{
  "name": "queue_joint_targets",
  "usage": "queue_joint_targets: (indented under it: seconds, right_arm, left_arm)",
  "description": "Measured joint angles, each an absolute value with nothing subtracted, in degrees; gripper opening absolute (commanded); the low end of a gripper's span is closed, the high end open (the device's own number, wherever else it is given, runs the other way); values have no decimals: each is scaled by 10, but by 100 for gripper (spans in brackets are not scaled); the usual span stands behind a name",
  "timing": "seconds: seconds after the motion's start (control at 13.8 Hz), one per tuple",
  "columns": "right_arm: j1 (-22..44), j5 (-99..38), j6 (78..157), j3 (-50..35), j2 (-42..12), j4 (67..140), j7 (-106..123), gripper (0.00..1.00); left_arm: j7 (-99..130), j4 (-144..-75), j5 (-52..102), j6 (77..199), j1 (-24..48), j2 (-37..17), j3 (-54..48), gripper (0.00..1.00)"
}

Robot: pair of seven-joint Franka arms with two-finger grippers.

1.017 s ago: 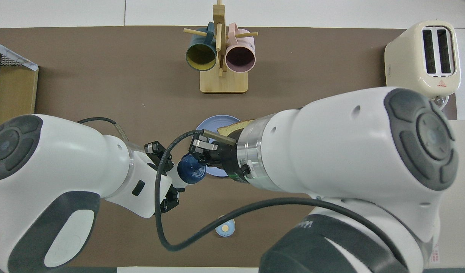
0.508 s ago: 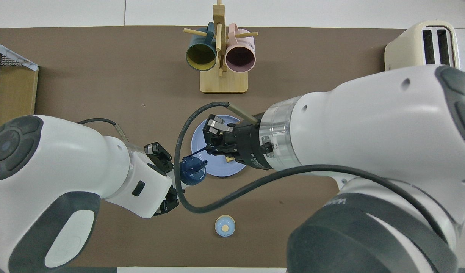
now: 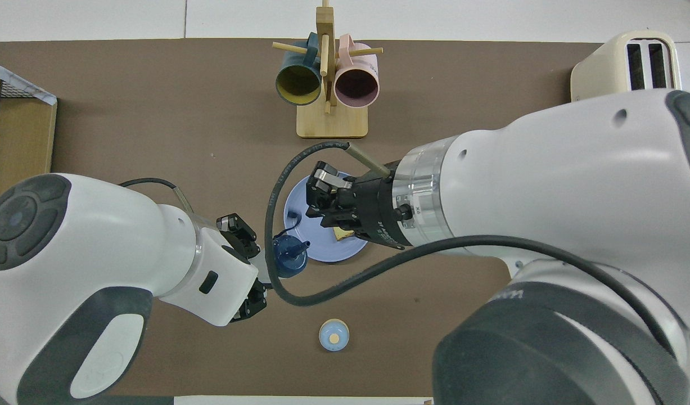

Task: Put bread on plate and add seasoning
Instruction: 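Withdraw the right gripper toward the toaster oven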

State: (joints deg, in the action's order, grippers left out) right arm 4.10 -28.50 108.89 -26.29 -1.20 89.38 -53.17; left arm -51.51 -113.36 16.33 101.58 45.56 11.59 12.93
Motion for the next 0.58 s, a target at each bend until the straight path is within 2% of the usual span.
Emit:
queue_joint_targets:
  seconds: [0.22,0.58]
  right_arm:
    - [40,-244,1061,-240,-11,894,-458,100]
    - [35,-153,958,-138,-8,894,-255,100]
  left_arm:
    - [-515,-1136,161,1016,456,116,129,0]
    - [-497,-1136,86,1031,456,116,106,0]
